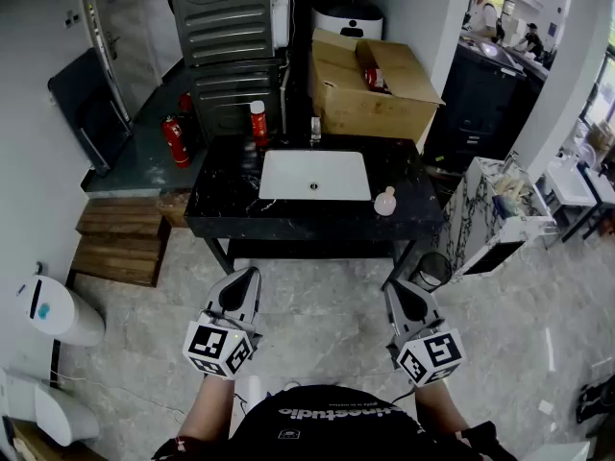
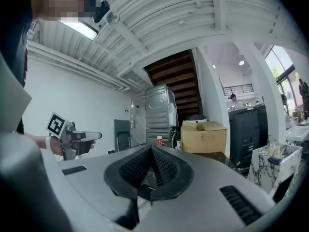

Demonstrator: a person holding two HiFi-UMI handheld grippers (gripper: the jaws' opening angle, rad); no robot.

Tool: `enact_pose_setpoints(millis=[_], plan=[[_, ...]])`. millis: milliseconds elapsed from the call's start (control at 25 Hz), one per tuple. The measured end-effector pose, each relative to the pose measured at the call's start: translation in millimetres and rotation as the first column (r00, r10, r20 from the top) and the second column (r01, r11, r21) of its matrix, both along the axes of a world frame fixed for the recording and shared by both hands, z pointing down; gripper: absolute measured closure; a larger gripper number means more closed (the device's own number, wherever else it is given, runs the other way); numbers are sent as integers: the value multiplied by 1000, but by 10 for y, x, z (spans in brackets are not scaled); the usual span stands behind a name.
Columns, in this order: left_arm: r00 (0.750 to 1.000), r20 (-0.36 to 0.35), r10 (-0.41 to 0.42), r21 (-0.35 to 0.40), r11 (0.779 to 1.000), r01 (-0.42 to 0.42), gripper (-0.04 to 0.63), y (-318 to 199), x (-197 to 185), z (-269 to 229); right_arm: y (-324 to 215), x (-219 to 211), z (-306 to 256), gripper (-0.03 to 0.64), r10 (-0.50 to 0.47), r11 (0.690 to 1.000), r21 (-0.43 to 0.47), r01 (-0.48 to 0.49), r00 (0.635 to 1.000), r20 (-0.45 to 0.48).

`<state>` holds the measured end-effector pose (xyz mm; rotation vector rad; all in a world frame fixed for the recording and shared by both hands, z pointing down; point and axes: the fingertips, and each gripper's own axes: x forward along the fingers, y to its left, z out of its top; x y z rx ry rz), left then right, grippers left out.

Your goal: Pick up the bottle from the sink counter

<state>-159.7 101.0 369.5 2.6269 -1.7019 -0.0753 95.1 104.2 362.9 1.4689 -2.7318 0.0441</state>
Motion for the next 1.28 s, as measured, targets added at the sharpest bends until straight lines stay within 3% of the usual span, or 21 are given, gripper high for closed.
enact_pose_setpoints(millis=[800,1280], plan=[[1000,-4,5,-1,1000,-5,584,-12,-77,-46,-37,-100,-39,579,4,1000,0,-4,1000,17],[999,-13,31,-9,999,-31,584,-142,-514,87,-146,-414,16,579,46,999,-11,-46,998,49]])
